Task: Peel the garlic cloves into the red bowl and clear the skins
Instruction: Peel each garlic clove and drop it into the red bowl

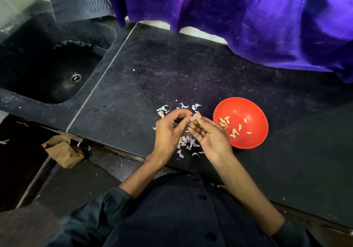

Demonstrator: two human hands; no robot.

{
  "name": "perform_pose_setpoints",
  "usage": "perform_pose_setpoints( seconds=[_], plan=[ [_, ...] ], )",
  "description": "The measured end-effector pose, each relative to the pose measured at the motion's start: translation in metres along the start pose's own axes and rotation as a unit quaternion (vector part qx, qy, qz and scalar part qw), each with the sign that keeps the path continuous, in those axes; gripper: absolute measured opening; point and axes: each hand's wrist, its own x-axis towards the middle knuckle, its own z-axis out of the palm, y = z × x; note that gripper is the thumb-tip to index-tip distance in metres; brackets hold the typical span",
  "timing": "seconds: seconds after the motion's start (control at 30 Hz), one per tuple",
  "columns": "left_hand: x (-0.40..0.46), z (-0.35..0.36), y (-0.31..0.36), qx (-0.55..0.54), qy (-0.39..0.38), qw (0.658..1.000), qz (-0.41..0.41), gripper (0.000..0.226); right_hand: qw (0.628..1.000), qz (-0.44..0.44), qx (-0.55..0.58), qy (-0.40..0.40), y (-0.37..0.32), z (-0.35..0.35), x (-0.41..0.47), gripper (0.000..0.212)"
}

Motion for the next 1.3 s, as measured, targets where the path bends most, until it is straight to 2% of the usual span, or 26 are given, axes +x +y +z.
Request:
perform_pose_setpoints(
  seconds=[0.07,0.13,0.53,0.6,0.7,0.8,0.9,0.93,1.13,1.3],
  plan=[
    [0.001,-0.001,0.001,-0.013,-0.003,1.0,-0.002,0.048,1.0,0.02,0.017,0.002,-0.001,0.001,-0.001,0.012],
    [0.003,-0.002,0.0,-0.035,-0.006,0.999,-0.008,0.059,0.999,0.042,0.024,0.005,-0.001,0.002,-0.002,0.013],
    [0.006,-0.006,-0.002,-0.076,0.018,0.997,-0.012,0.049,0.983,0.164,0.081,0.03,0.0,0.015,-0.006,0.023],
    [0.005,-0.005,0.001,-0.046,0.028,0.999,0.004,0.048,0.978,0.182,0.101,0.032,0.0,0.018,-0.007,0.019],
    [0.002,-0.003,0.001,0.065,0.038,0.996,0.051,0.05,0.973,0.188,0.125,0.039,0.002,0.02,-0.006,0.019],
    [0.0,-0.001,0.0,0.168,0.033,0.979,0.107,0.044,0.974,0.18,0.125,0.054,0.004,0.02,-0.007,0.02],
    [-0.002,-0.001,0.001,0.236,0.028,0.95,0.204,0.018,0.976,0.166,0.122,0.068,0.005,0.022,-0.008,0.019],
    [-0.001,0.0,0.001,0.249,0.029,0.94,0.23,0.016,0.977,0.159,0.123,0.071,0.005,0.022,-0.009,0.019],
    [0.002,-0.004,-0.007,0.332,0.026,0.879,0.341,0.019,0.978,0.149,0.12,0.084,0.006,0.02,-0.012,0.017],
    [-0.001,-0.01,-0.014,0.344,0.011,0.853,0.392,0.022,0.981,0.156,0.089,0.079,0.01,0.017,-0.013,0.013]
  ],
)
